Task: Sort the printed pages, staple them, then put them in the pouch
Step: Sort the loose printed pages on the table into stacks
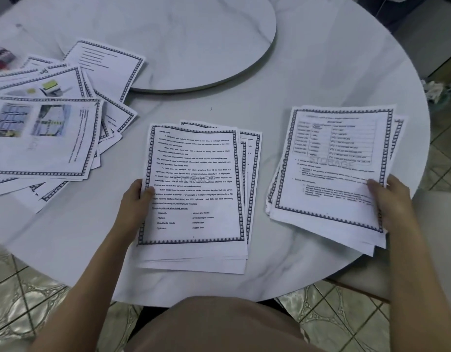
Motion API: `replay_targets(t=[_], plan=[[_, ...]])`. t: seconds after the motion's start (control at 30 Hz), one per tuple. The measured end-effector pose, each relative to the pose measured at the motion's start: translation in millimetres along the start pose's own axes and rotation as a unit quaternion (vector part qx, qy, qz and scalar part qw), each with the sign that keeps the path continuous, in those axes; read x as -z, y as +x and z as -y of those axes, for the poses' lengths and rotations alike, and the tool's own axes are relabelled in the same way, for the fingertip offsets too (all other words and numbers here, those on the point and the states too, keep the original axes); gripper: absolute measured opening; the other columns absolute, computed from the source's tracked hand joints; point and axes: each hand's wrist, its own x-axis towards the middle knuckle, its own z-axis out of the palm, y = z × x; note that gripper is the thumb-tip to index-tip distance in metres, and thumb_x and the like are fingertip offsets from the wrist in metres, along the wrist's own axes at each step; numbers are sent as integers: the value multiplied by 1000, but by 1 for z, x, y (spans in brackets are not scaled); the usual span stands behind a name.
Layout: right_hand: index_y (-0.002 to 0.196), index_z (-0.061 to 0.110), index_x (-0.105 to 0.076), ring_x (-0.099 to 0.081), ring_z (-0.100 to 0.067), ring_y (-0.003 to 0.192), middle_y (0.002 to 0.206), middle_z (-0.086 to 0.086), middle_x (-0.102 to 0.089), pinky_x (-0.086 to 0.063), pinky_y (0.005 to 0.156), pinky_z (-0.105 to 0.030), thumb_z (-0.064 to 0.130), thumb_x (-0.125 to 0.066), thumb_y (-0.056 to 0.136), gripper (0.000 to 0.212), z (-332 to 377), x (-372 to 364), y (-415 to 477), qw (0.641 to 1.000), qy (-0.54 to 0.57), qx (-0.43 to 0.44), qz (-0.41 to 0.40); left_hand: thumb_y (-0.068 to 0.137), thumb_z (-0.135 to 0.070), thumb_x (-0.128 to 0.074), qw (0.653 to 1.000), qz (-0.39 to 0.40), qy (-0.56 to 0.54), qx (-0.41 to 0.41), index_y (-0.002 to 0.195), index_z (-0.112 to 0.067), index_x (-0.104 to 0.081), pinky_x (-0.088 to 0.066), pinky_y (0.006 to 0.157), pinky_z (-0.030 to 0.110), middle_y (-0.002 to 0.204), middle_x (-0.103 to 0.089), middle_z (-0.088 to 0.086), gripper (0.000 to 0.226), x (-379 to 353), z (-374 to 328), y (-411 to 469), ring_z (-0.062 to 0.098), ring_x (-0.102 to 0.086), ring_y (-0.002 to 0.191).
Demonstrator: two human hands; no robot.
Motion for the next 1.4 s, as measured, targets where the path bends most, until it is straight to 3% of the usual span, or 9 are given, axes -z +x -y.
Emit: replay_targets(t=[0.13,0.3,0.43,0.57,0.77,0.9,1.0,1.23,1.4], plan=[[128,9,-52,-60,-11,90,116,-5,-59,-44,96,-35,9,-48,94,34,11,-6,-6,993,111,-28,7,98,-12,-38,1000,10,-2,-4,113,-8,-53,-42,88,32,113,-59,3,21,3,2,-2,20,-56,101],[128,9,-52,-62,-8,92,111,-1,-62,-55,78,-19,9,-48,95,33,24,-33,-21,988,144,-21,52,99,-13,-37,1000,24,2,-3,121,-5,-50,-40,89,29,115,-57,1,27,5,2,0,18,-54,103],[123,9,-55,-62,-22,104,117,-6,-64,-52,92,-34,9,-50,94,30,34,-70,-41,988,128,-1,92,99,-12,-37,999,42,-2,-5,115,-9,-51,-41,82,22,107,-59,-3,22,6,1,1,13,-56,95],[120,8,-56,-61,-23,106,118,-8,-62,-48,96,-36,7,-50,93,28,41,-108,-66,987,107,35,113,98,-11,-38,998,56,7,-2,105,-13,-51,-40,69,14,94,-57,-16,14,9,4,4,1,-55,86],[118,15,-56,-61,-15,100,111,1,-62,-49,86,-24,10,-49,94,26,43,-144,-98,983,86,78,143,98,-13,-39,996,87,9,5,106,-15,-50,-41,73,16,96,-59,-14,14,15,6,9,6,-56,91],[112,21,-56,-62,-8,93,106,4,-64,-51,80,-17,11,-49,94,22,41,-158,-113,982,83,73,153,98,-12,-38,995,103,11,9,115,-14,-50,-40,87,26,111,-58,-3,21,17,5,11,15,-55,102],[109,22,-57,-63,-11,95,104,5,-65,-50,84,-26,13,-49,94,19,41,-165,-120,982,78,62,157,98,-11,-38,994,109,11,8,114,-14,-50,-39,86,26,111,-57,-3,21,19,5,12,15,-54,101],[94,18,-62,-64,-22,89,90,2,-67,-53,85,-38,16,-58,89,7,35,-180,-127,991,44,53,114,99,-15,-38,993,121,-2,13,121,-12,-51,-43,88,26,113,-59,-2,26,23,6,15,15,-56,102],[100,12,-61,-61,-17,86,89,2,-64,-50,82,-30,15,-64,85,16,39,-190,-133,996,33,47,69,99,-25,-38,993,120,-4,14,99,-14,-52,-43,68,19,93,-61,-5,17,22,6,15,10,-56,83]])
